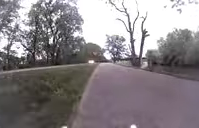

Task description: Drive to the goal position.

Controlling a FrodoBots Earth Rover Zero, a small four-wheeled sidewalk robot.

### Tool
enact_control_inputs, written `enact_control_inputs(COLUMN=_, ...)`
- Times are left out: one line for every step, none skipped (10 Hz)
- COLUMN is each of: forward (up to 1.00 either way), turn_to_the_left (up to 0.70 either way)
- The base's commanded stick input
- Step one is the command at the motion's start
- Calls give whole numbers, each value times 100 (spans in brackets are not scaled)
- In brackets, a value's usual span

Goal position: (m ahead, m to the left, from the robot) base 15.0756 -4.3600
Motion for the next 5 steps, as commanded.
enact_control_inputs(forward=100, turn_to_the_left=0)
enact_control_inputs(forward=100, turn_to_the_left=0)
enact_control_inputs(forward=100, turn_to_the_left=0)
enact_control_inputs(forward=100, turn_to_the_left=0)
enact_control_inputs(forward=100, turn_to_the_left=0)
